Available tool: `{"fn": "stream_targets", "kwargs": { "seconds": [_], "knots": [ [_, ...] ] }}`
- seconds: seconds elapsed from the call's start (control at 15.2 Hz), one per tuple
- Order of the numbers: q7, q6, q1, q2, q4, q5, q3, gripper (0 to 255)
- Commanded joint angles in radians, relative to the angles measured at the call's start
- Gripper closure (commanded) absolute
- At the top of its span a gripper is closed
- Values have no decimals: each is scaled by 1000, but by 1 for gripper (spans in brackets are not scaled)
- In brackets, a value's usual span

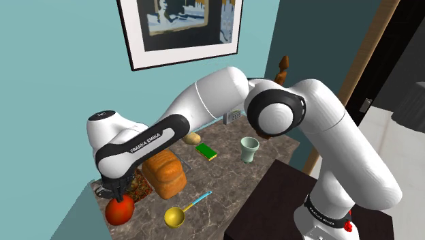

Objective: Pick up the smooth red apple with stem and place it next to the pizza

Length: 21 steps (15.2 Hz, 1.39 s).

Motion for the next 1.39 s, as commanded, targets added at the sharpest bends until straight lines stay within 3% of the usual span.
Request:
{"fn": "stream_targets", "kwargs": {
  "seconds": [0.0, 0.46, 0.99, 1.06, 1.32],
  "knots": [
    [-2, 21, -1, 14, -7, -1, -1, 255],
    [-5, 75, 3, 73, -2, -6, -7, 255],
    [-5, 75, 3, 73, -2, -6, -7, 255],
    [-5, 75, 4, 73, -2, -6, -7, 0],
    [-5, 75, 3, 73, -3, -6, -7, 0]
  ]
}}
